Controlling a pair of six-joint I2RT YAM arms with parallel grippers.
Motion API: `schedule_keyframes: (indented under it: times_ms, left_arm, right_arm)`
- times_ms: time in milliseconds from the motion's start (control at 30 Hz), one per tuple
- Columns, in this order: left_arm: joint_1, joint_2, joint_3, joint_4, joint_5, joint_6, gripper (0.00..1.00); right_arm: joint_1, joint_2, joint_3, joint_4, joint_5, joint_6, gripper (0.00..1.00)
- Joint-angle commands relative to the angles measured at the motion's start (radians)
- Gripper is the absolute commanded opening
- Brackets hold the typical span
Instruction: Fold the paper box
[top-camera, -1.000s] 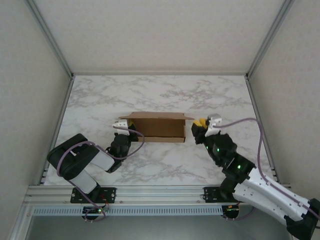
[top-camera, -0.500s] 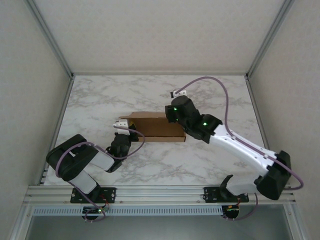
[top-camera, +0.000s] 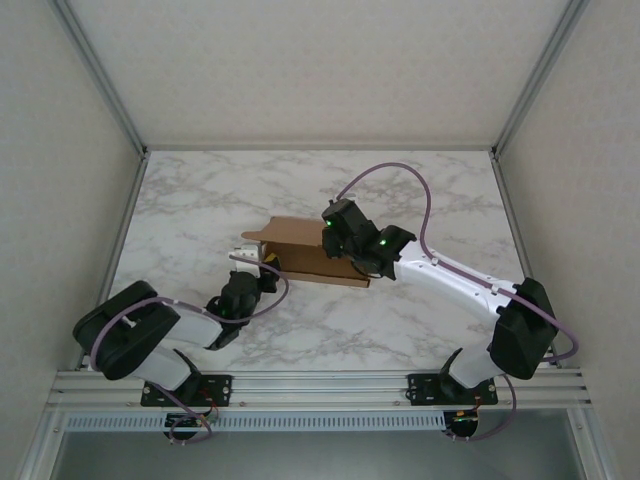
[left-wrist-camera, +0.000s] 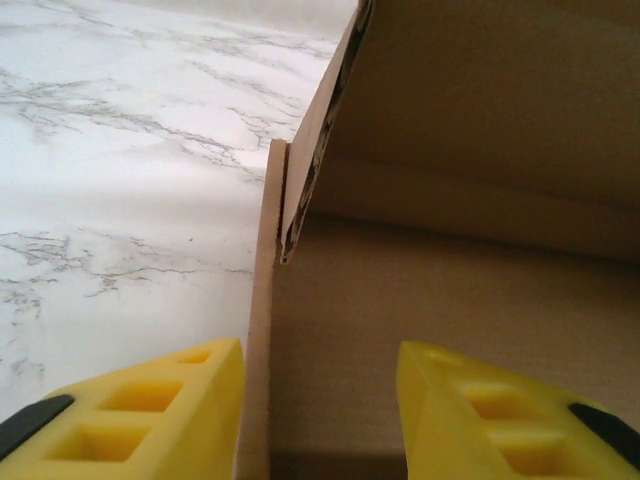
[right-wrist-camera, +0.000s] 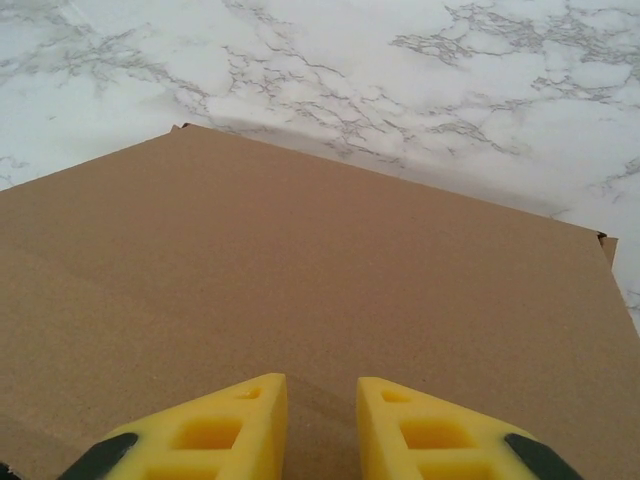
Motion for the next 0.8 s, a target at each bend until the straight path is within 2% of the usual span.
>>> schedule_keyframes:
  times_ms: [0,267,767]
  left_arm:
    - [-0.009,-0.073,-0.008,-0.071,0.015,-0.031,0.46]
    - [-0.009,-0.262,-0.019,-0.200,0.058,-0.060,0.54]
    - [-0.010,-0.662,-0.095,-0.534,0.057,-0.290,0.59]
  right_arm:
    - [0.005,0.002,-0.003,0.006,-0.008,0.016,0.25]
    - [0.004,-0.016,-0.010,0.016,0.005,-0.002,0.27]
    - [0.004,-0.059,-0.053,0.025,0.023,-0.036,0.29]
